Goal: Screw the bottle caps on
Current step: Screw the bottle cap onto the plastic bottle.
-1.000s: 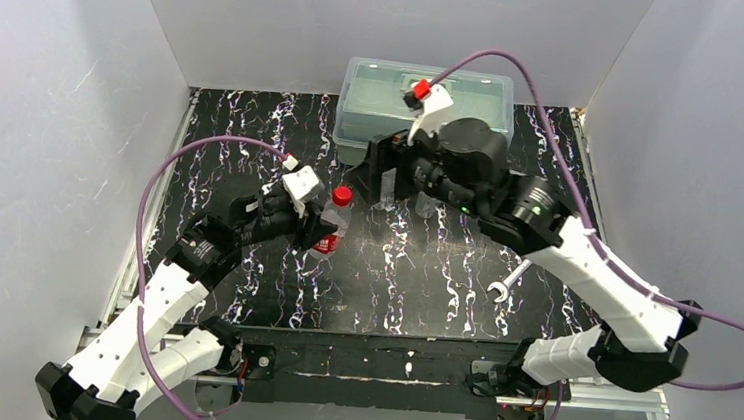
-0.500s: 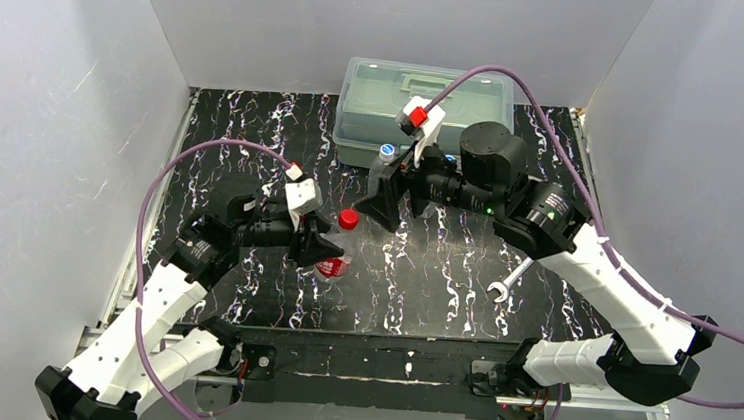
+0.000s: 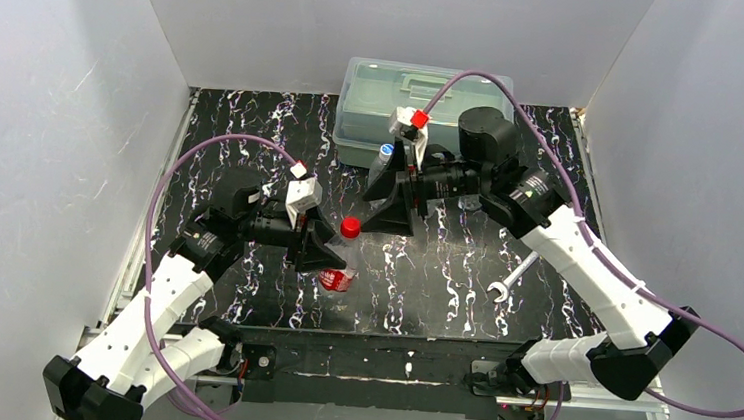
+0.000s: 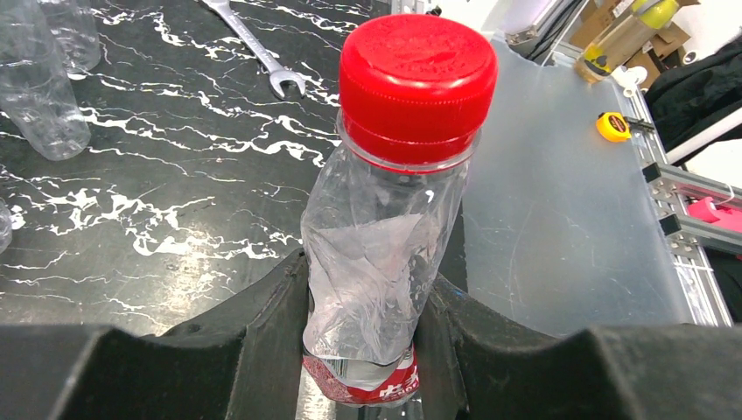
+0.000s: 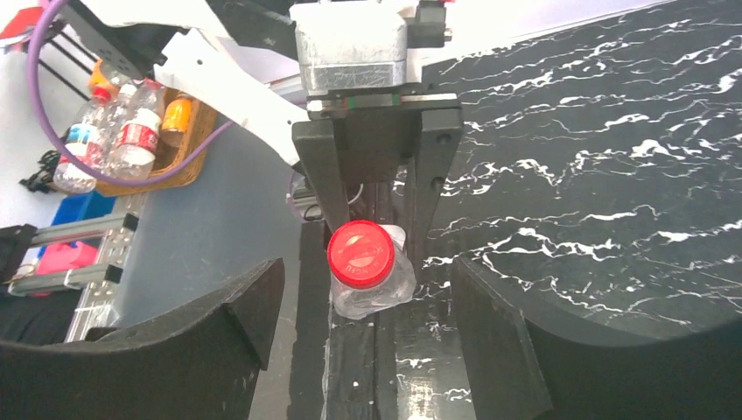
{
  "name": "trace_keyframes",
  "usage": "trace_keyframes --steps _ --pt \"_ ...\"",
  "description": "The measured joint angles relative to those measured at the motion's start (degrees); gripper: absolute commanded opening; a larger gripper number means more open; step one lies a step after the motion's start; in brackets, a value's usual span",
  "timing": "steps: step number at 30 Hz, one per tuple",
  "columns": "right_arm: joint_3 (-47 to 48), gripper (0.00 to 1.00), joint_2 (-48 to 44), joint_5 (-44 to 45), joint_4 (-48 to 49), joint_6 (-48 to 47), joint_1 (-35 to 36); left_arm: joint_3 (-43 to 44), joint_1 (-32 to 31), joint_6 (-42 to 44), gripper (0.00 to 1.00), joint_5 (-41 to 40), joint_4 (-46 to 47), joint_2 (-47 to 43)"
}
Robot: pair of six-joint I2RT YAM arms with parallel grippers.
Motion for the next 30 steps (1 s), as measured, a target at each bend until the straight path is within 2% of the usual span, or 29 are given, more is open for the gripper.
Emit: trace_keyframes --steps 12,22,27,30 --pt "-2.64 0.67 2.16 -8.79 6.88 2.8 0.31 0.0 0.22 -1.88 0.0 1.44 2.05 0.11" --pt "-2.82 0.57 3.43 -9.62 8.02 2.86 1.92 0.0 0.22 -2.64 0.0 1.86 2.93 0.11" --pt "-2.99 0.47 3.69 -9.16 8.02 2.86 2.16 0.0 0.24 -2.67 0.0 2.34 2.97 0.04" --pt "-3.3 0.46 3.69 -8.83 8.2 2.84 2.19 0.0 0.24 -2.67 0.0 2.67 2.99 -0.02"
